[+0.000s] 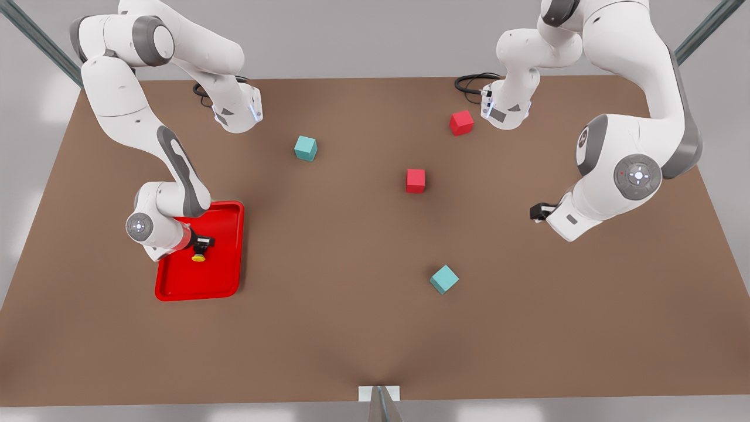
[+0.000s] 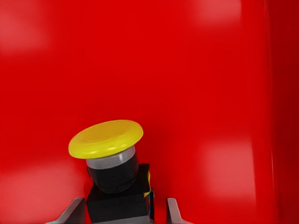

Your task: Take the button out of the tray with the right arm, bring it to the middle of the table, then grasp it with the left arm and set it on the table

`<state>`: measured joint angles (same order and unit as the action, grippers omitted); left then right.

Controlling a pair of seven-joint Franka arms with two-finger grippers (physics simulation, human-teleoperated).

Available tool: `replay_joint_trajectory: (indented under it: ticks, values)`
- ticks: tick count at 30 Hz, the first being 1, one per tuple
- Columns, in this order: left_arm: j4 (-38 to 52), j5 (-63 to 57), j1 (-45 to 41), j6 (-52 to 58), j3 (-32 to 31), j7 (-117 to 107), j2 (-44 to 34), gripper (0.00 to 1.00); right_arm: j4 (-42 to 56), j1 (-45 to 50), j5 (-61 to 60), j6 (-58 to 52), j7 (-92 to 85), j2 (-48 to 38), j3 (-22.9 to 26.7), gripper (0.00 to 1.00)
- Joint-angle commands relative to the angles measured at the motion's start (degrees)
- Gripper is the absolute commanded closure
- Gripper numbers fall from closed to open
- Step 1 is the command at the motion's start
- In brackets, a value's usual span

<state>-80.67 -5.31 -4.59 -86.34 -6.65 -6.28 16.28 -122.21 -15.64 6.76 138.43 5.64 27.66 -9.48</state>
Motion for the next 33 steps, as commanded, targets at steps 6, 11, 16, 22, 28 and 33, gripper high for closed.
replay_joint_trajectory:
  ticks: [6,11,16,22,28,33]
  values:
    - [0.0,-0.1,-0.4,0.8,-0.6,-2.3,-0.6,0.00,0.0,-0.2,0.0,0.9,0.2,0.1,0.0,0.54]
    - [0.2,-0.1,-0.2,1.4,-1.3,-2.9,-0.7,0.00,0.0,-0.1,0.0,0.8,0.2,0.1,0.0,0.54]
    - [1.7,-0.2,-0.1,1.5,-1.3,-3.2,-1.8,0.00,-0.1,-1.0,-0.1,0.1,0.1,-0.8,-0.4,0.59]
    - [1.7,-0.2,-0.1,2.7,-1.4,-3.2,-2.0,0.00,-1.0,-3.2,-0.6,-8.2,0.9,-7.1,-5.8,0.60]
    - [1.7,-0.2,0.2,2.8,-1.2,-3.0,-1.9,0.00,13.1,14.4,-11.9,-19.2,17.5,-4.1,-8.2,0.59]
    - [1.6,-0.3,0.7,2.9,-0.7,-3.0,-2.0,0.00,39.1,54.5,-34.0,-29.4,31.0,10.7,21.5,0.58]
